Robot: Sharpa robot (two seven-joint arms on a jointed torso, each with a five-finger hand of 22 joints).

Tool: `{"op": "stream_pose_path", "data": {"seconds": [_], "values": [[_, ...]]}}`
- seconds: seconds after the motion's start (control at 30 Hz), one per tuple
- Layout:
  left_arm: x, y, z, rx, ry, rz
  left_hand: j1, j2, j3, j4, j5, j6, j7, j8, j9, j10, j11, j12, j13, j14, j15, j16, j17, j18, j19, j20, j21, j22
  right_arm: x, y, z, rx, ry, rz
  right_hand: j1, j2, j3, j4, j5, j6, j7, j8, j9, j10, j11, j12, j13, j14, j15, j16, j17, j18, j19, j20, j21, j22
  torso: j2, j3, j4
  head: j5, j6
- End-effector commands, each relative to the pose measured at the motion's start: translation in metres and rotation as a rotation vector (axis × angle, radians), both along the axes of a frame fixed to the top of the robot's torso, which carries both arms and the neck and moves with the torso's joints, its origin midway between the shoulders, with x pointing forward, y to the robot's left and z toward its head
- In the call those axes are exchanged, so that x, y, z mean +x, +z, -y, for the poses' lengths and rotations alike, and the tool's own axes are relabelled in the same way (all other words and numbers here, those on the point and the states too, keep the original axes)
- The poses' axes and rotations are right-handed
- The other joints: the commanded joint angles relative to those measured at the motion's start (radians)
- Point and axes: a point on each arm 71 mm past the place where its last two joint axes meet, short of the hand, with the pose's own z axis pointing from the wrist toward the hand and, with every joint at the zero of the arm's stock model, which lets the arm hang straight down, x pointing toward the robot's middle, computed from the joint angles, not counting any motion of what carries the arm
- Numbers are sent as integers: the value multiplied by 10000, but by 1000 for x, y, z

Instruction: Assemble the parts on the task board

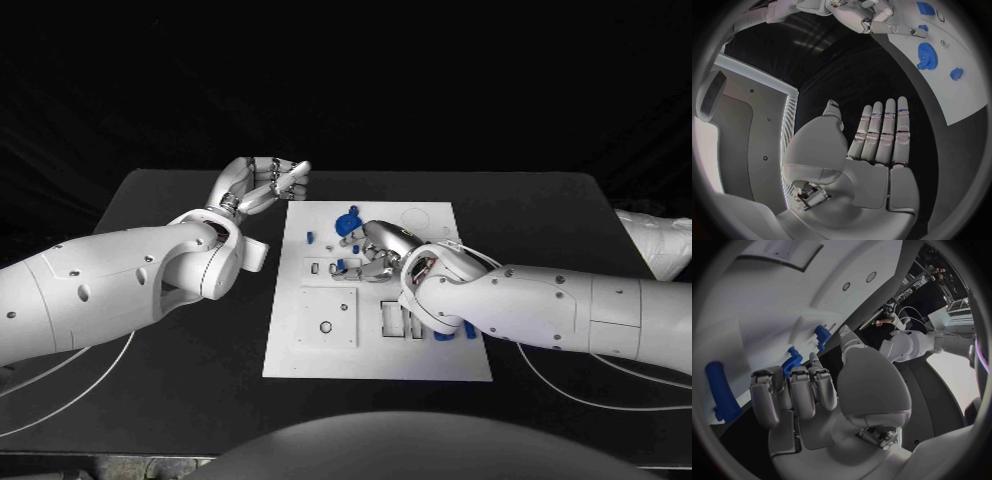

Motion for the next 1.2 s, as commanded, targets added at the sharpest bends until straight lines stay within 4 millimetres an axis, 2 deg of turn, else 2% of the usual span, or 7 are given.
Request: {"op": "stream_pose_path", "data": {"seconds": [0.03,0.53,0.7,0.77,0.97,1.07,1.2], "values": [[-1,1,3,-68,-224,31,81,81,-109,6,50,-217,97,-187,-36,-59,94,-69,0,-115,28,-41,36,113,-118,-5,-79,-22,1,12,4,1316,-214,590,88,-66,-192,496,77,-106,38,45,30,1049,61,28,2628,1025,92,41,2635,-141,1064,82,45,2635,11,8,12,58,2],[3,12,-7,1714,-823,-1195,437,101,-565,11,354,-2606,-424,-343,-157,2597,-748,1230,863,2267,-878,1403,1201,128,1660,-815,1347,606,20,99,59,4340,-1425,-1962,-2078,2382,-438,563,2043,109,364,301,152,1049,434,28,2628,1025,436,41,2635,-141,1064,399,45,2635,-35,1,-15,310,2],[10,28,0,3862,-1593,-1669,23,-846,-188,9,539,-2597,-668,211,-91,4515,-1111,2676,2061,3695,-1412,3068,2592,108,2559,-1345,2695,1466,14,105,83,4398,-1733,-2681,-2216,2547,-566,576,2048,-27,370,287,140,1049,443,28,2628,1025,457,41,2635,-141,1064,431,45,2635,-104,14,-56,376,2],[12,34,5,4961,-1960,-1850,-235,-1667,305,80,591,-2445,-722,523,-52,4770,-1167,4235,3711,4207,-1515,5517,5350,-139,3031,-1536,4572,3435,11,104,91,4334,-1841,-2938,-2305,2628,-640,584,2010,-47,374,310,146,1049,448,28,2628,1025,462,41,2635,-141,1064,443,45,2635,-134,40,-75,427,2],[13,41,20,7077,-2603,-2161,-497,-1821,24,160,729,-1229,-754,846,66,5769,-1041,13093,14442,6623,-1360,11913,13788,-1189,5291,-1708,10682,11163,9,100,104,4163,-2058,-3365,-2407,2725,-755,583,1894,-63,373,354,159,1049,450,28,2628,1025,468,41,2635,-141,1064,456,45,2635,-232,122,-142,491,2],[13,39,27,7672,-2754,-2386,-615,-1984,-106,-46,780,-874,-552,702,65,5827,-477,13511,15020,6693,-1048,12050,14003,-1707,6894,-1607,12637,14286,8,97,109,4086,-2132,-3521,-2416,2736,-767,583,1885,-57,373,364,163,1049,450,28,2628,1025,469,41,2635,-141,1064,457,45,2635,-260,144,-187,506,2],[11,32,35,8338,-2894,-2880,-966,-2369,-316,90,917,-72,-452,803,207,5827,-580,13511,15020,6693,-998,12050,14003,-1711,6913,-1523,12651,14312,6,92,115,3980,-2202,-3762,-2430,2759,-786,581,1874,-40,372,384,170,1049,449,28,2628,1025,469,41,2635,-141,1064,459,45,2635,-279,161,-213,529,2]]}}
